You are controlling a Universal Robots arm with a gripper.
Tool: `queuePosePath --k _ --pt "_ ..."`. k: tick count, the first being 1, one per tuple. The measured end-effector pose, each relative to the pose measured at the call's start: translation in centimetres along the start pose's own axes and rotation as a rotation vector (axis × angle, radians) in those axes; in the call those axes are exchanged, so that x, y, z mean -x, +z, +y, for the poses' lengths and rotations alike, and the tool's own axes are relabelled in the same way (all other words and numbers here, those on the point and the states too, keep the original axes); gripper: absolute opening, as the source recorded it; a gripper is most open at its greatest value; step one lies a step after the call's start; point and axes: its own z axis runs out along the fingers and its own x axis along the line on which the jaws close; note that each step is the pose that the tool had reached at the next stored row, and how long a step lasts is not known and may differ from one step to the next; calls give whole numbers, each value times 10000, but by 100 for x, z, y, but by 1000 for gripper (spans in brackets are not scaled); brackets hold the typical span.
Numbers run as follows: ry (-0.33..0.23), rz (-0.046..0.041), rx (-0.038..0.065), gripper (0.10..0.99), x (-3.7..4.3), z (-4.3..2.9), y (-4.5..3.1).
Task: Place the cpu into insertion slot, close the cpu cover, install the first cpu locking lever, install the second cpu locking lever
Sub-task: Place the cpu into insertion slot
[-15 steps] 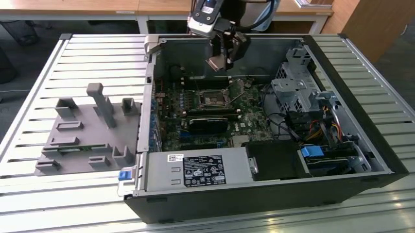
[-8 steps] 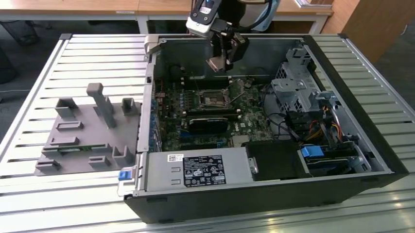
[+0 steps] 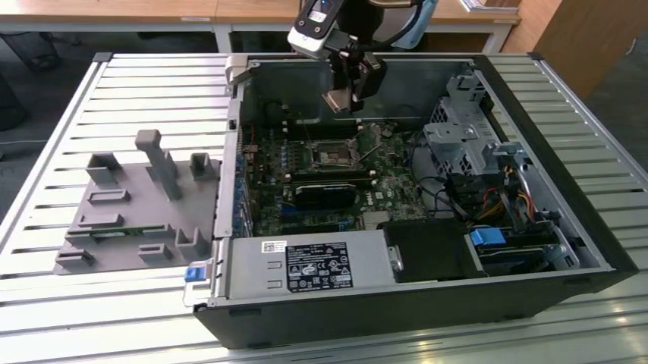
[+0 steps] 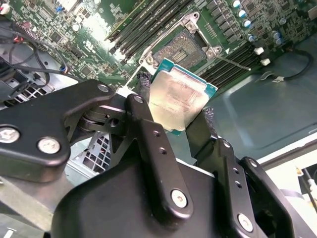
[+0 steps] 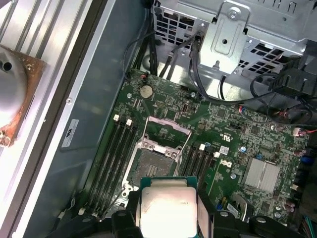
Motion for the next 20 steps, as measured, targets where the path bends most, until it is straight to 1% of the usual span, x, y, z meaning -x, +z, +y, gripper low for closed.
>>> queuePosePath --k 20 --pt "1199 -104 22 541 1 -4 43"
